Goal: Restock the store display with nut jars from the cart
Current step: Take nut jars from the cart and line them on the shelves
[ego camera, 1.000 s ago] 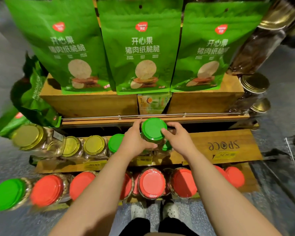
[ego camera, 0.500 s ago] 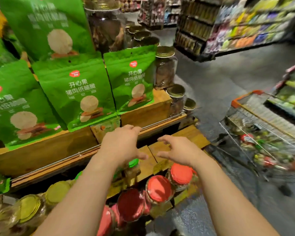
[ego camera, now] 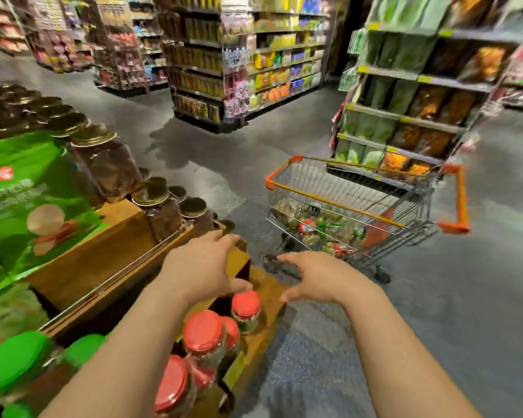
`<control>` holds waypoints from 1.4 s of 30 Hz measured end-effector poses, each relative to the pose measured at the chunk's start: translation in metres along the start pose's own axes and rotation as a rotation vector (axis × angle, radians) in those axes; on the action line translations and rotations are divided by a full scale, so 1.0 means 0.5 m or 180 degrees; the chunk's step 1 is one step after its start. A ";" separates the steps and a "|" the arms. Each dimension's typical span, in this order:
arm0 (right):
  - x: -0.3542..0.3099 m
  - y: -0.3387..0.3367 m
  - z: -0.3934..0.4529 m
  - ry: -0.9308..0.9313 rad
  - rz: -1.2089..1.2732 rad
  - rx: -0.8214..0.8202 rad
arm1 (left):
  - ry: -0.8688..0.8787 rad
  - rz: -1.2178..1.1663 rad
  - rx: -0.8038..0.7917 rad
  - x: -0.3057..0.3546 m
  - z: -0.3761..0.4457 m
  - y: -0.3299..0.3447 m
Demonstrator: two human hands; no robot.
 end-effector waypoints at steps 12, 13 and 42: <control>0.472 -0.046 -0.110 0.0558 0.0327 0.0226 | 0.0498 -0.0203 -0.0233 0.421 0.259 0.064; 0.501 -0.047 -0.113 0.0599 0.0326 0.0237 | 0.0543 -0.0245 -0.0268 0.449 0.280 0.071; 0.879 -0.209 0.364 0.0945 0.1136 0.0186 | 0.0898 -0.0236 -0.0666 0.531 0.978 0.054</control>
Point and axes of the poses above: each hand's wrist, its own z-axis towards the middle knuckle, its own y-axis out of the palm, x = y × z, the point moved 4 cm from there along z, towards the middle knuckle, and after that the axes turned 7 degrees about -z, right-handed, at the moved point
